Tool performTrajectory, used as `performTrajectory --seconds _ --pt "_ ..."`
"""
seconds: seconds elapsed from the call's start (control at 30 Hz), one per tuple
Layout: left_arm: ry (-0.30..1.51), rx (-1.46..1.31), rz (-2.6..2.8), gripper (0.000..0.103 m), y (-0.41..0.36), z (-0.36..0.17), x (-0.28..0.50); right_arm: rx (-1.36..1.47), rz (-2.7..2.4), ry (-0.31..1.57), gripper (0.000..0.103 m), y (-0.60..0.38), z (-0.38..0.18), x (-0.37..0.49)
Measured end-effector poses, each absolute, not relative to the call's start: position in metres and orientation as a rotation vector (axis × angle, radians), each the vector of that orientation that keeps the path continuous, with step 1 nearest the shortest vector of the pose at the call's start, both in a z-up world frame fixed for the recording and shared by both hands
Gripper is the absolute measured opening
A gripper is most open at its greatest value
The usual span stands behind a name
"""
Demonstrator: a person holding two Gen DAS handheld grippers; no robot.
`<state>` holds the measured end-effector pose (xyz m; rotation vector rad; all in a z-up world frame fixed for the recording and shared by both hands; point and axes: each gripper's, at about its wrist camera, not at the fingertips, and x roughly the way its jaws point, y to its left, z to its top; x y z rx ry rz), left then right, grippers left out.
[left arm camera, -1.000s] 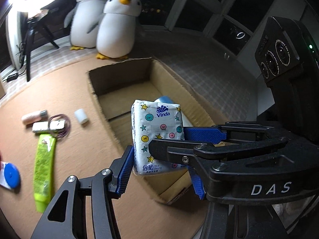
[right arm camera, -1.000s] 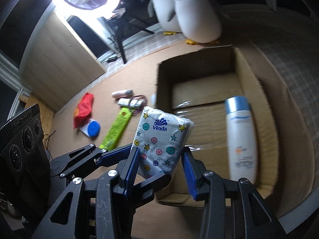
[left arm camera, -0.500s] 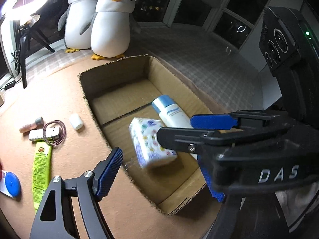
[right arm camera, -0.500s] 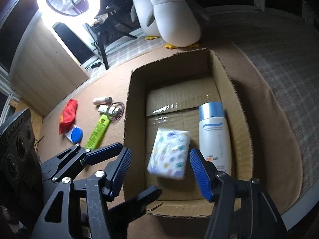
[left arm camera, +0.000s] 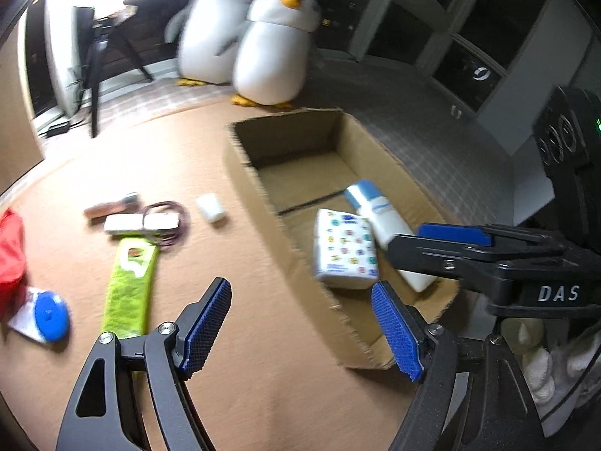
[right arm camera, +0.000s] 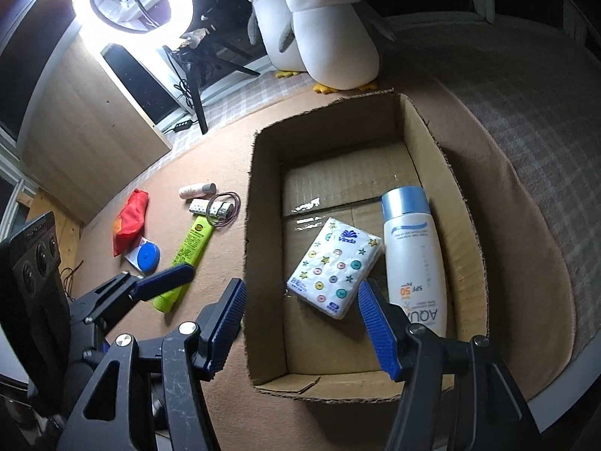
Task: Organize objects
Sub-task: 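Carry the tissue pack into the box beside the bottle and release, then lower the left tool onto the blue round tape measure and close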
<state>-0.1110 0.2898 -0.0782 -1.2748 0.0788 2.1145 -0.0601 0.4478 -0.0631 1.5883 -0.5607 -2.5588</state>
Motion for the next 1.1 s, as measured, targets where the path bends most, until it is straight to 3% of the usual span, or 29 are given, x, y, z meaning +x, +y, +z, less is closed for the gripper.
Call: performTrajectory --seconds 0.53,0.63,0.77,1.1 --pt "-0.047 -1.462 2.383 0.078 0.138 -0.094 -0.165 1.514 -2.592 -0.409 0.058 0.381 -0.051 -0.048" --pt "-0.055 -1.514 2.416 0.074 0.117 -0.101 -0.181 1.512 -2.579 -0.406 0.058 0.372 -0.053 -0.047" --pt "-0.045 -1.580 2.425 0.061 0.103 -0.112 -0.200 1.520 -2.566 -0.429 0.058 0.367 -0.058 -0.045" --pt "-0.039 -1.682 2.386 0.044 0.100 -0.142 -0.231 1.557 -2.576 -0.494 0.058 0.377 -0.067 -0.035"
